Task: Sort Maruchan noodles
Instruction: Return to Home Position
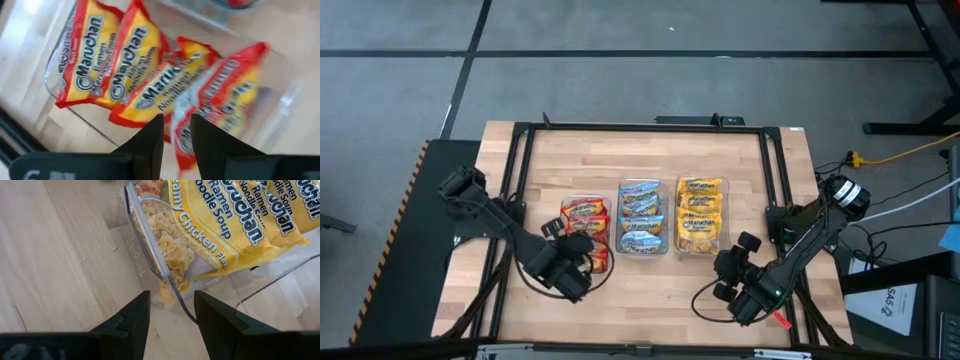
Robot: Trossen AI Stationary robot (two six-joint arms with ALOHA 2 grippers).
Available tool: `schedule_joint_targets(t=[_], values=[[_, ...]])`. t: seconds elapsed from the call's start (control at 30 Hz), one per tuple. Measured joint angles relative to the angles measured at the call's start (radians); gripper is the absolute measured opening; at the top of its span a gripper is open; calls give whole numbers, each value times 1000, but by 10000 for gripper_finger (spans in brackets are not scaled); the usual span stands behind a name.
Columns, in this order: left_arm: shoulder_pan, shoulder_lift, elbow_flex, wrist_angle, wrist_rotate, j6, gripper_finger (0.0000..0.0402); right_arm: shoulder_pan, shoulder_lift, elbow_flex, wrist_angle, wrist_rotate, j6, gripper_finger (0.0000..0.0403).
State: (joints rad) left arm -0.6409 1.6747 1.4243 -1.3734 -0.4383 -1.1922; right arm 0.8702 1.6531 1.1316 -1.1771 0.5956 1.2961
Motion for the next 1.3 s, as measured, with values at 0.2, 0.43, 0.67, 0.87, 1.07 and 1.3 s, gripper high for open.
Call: schedule_joint_targets(t=[0.2,0.43,0.67,0.87,1.07,1.3], values=[[-32,-8,131,-192,-48,12,89,0,0,0,5,-9,0,156],[-82,-84,140,-205,-83,191,89,0,1,-2,12,28,-2,156],[-93,-117,140,-190,-95,336,89,0,-5,0,66,-13,-123,156],[-86,-118,141,-171,-96,336,89,1,-57,96,148,-33,-251,156],[-86,-118,141,-169,-96,336,89,61,-163,208,112,115,-329,156],[-86,-118,141,-160,-96,336,89,126,-183,120,420,384,-485,156]])
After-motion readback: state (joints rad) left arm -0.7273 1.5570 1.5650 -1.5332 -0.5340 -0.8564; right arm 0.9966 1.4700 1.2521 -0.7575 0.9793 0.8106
